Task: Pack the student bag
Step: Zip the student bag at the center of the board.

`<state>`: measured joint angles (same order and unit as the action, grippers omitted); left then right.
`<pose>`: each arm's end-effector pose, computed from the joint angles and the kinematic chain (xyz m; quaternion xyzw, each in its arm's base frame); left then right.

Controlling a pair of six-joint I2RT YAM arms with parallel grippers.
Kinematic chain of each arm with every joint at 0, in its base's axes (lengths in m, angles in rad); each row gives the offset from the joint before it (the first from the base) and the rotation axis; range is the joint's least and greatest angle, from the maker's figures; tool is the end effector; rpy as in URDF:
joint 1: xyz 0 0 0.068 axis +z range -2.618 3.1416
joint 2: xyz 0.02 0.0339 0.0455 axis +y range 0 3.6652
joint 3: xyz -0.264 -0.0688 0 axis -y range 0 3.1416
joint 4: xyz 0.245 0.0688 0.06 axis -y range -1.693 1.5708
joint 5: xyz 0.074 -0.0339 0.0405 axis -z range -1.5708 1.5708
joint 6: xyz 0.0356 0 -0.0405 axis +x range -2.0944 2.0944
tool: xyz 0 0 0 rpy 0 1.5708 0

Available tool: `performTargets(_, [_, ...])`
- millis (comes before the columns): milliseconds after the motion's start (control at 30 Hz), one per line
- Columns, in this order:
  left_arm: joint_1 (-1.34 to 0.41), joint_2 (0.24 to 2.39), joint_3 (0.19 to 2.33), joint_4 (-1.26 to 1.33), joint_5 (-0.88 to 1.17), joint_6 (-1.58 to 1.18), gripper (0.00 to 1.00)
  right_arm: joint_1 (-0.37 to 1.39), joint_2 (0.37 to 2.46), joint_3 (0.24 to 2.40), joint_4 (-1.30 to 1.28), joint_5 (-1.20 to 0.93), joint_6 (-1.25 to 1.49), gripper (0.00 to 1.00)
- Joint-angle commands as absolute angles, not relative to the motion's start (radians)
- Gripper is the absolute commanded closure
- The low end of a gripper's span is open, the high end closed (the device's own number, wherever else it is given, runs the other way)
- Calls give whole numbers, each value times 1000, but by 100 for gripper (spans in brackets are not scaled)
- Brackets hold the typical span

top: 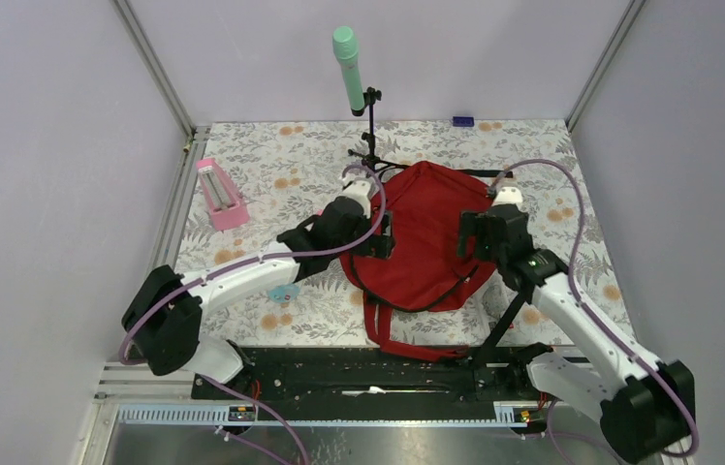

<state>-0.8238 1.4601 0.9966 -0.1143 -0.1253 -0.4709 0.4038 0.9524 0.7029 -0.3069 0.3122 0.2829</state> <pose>0.2264 -0.2379 0.2603 0.1247 0.8691 -0.2428 0.4124 0.1981 0.0728 0.2693 0.0232 0.8665 0.0336 0.4976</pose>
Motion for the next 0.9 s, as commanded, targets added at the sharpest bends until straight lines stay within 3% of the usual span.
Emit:
performTargets(0, [-807, 1371, 894, -100, -167, -601, 3, 400, 1074, 791, -287, 188, 95, 3])
performTargets(233, [-798, 1317, 749, -47, -135, -692, 1, 399, 1293, 897, -246, 162, -44, 2])
performTargets(500, [-796, 1385, 706, 74, -52, -759, 2, 399, 1571, 1094, -356, -47, -140, 6])
performTargets(600, [-796, 1443, 720, 114, -33, -748, 13, 399, 1635, 1127, -367, -64, -144, 14])
performTargets(667, [-798, 1488, 754, 103, -34, -711, 25, 399, 1660, 1135, -364, -40, -143, 24])
performTargets(700, [-798, 1511, 771, 101, -33, -690, 32, 399, 1668, 1137, -361, -31, -142, 34])
performTargets(800, [-798, 1563, 806, 116, -22, -654, 61, 399, 1658, 1136, -355, 30, -129, 77])
performTargets(867, [-798, 1581, 837, 114, -21, -641, 76, 399, 1627, 1127, -349, 89, -119, 99])
